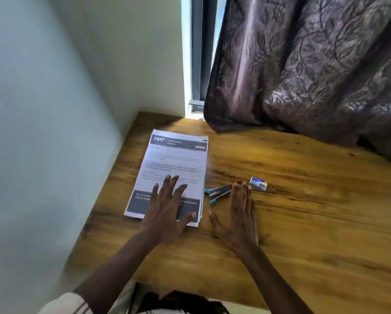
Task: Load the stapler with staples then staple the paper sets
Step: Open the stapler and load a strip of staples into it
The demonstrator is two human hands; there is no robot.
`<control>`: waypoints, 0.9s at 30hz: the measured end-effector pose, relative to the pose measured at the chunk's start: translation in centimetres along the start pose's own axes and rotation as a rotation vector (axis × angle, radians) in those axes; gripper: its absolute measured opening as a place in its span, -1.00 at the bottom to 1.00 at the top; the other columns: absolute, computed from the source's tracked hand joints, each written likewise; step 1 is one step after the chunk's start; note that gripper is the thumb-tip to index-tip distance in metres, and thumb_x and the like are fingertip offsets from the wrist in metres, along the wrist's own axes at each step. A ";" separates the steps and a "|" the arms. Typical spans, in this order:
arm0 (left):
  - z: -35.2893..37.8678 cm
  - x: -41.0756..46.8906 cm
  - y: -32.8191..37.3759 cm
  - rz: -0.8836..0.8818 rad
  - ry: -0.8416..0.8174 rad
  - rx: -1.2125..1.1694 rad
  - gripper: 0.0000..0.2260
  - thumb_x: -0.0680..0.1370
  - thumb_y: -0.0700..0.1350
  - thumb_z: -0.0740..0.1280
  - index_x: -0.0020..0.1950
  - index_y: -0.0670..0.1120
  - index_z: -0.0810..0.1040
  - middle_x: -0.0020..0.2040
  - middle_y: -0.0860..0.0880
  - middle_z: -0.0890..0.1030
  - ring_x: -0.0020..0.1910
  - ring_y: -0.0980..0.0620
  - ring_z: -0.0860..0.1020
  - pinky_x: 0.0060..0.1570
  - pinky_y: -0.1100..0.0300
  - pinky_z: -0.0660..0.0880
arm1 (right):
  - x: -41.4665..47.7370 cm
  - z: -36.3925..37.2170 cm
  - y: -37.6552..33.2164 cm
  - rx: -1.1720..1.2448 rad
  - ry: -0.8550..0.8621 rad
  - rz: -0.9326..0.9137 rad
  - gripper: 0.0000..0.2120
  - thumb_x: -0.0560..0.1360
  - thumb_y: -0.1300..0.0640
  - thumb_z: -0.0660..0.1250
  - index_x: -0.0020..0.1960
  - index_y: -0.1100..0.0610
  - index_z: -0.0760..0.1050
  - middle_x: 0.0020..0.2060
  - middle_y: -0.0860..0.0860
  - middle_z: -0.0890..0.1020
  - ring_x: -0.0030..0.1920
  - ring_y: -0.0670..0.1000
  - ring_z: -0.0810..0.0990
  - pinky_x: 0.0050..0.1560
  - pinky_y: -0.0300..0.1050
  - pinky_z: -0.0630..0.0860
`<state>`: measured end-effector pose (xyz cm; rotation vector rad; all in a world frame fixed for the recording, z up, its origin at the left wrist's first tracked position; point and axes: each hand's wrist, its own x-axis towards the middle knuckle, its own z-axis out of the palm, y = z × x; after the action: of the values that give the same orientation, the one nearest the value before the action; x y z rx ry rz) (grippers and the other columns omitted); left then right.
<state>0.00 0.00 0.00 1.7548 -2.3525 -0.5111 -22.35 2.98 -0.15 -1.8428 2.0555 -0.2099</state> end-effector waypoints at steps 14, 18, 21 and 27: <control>4.0 -0.1 -2.0 0.076 0.063 0.123 -0.24 0.55 0.48 -0.12 0.66 0.14 -0.02 0.68 0.09 -0.16 0.63 0.14 -0.28 0.63 -0.02 -0.20 | -0.1 3.7 1.5 -0.214 0.109 -0.061 -0.10 0.54 -0.44 -0.20 0.65 0.15 -0.15 0.64 0.15 -0.15 0.63 0.11 -0.28 0.61 0.13 -0.13; 4.2 -0.4 -2.0 0.090 0.108 0.114 -0.25 0.54 0.49 -0.08 0.65 0.16 0.03 0.68 0.11 -0.10 0.65 0.15 -0.20 0.63 -0.01 -0.15 | -0.4 3.8 1.6 -0.254 0.136 -0.061 -0.10 0.53 -0.47 -0.25 0.65 0.11 -0.23 0.64 0.12 -0.22 0.62 0.09 -0.32 0.61 0.09 -0.22; 4.1 -0.4 -2.2 0.110 0.123 0.122 -0.28 0.55 0.48 -0.03 0.64 0.17 0.06 0.68 0.11 -0.03 0.66 0.14 -0.12 0.64 -0.03 -0.11 | -0.5 4.0 1.8 -0.263 0.152 -0.065 -0.11 0.52 -0.48 -0.25 0.64 0.07 -0.27 0.63 0.09 -0.25 0.62 0.07 -0.31 0.60 0.05 -0.25; 4.1 -0.4 -2.2 0.158 0.172 0.105 -0.32 0.55 0.44 0.08 0.59 0.14 0.20 0.66 0.05 0.14 0.65 0.07 0.04 0.62 -0.05 -0.02 | -0.3 4.3 2.1 -0.200 0.198 -0.070 -0.10 0.50 -0.52 -0.17 0.66 0.01 -0.10 0.65 0.05 -0.09 0.64 0.06 -0.15 0.58 0.04 -0.15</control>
<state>0.76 0.49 -4.62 1.5663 -2.4070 -0.2082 -22.64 4.15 -4.80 -2.0900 2.2160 -0.2195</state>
